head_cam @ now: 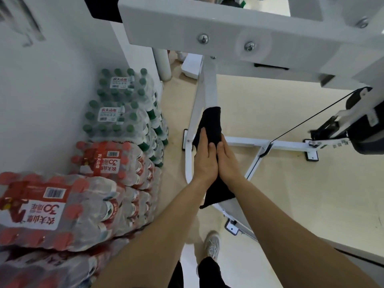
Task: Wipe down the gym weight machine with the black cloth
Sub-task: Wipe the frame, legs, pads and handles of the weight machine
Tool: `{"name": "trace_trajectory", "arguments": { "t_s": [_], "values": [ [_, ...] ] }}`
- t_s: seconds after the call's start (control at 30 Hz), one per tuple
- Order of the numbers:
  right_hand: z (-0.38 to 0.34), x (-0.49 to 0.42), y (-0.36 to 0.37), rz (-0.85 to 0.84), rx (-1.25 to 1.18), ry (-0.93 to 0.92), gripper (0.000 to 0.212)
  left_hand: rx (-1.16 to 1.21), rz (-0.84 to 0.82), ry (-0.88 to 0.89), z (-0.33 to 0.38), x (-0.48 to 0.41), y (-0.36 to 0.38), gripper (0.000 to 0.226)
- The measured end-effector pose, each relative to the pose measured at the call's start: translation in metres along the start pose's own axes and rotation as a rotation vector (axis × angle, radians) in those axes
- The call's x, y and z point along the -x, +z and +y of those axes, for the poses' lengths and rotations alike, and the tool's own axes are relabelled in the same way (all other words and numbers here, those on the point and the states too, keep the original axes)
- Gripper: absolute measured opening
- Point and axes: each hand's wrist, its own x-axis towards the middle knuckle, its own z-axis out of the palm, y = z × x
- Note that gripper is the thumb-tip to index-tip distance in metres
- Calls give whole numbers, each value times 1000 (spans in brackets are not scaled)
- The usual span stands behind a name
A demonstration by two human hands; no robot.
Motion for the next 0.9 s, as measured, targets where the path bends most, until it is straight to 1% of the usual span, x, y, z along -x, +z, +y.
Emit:
{"name": "trace_trajectory", "arguments": {
  "t_s": [0.2,0.27,0.33,0.47,0.6,0.77,0.9],
  "values": [
    [-22,-63,7,47,-36,-122,45,47,-17,-10,18,-64,-1,52],
    [-30,-75,7,67,-27,-133,44,48,-12,1,26,-76,-2,52],
    [-32,-72,7,62,-34,-143,44,50,-27,-9,30,-75,-2,52],
    [-16,-30,4,15,10,-121,46,24,-48,-40,15,-31,-5,52],
    [-4,-5,2,0,25,-78,46,88,-71,-85,-2,-9,-4,52],
    [-12,-31,0,-16,18,-74,45,82,-66,-77,5,-35,-2,53],
    [-30,-77,4,17,-6,-139,45,73,-44,-37,18,-81,-1,53]
  ]
}}
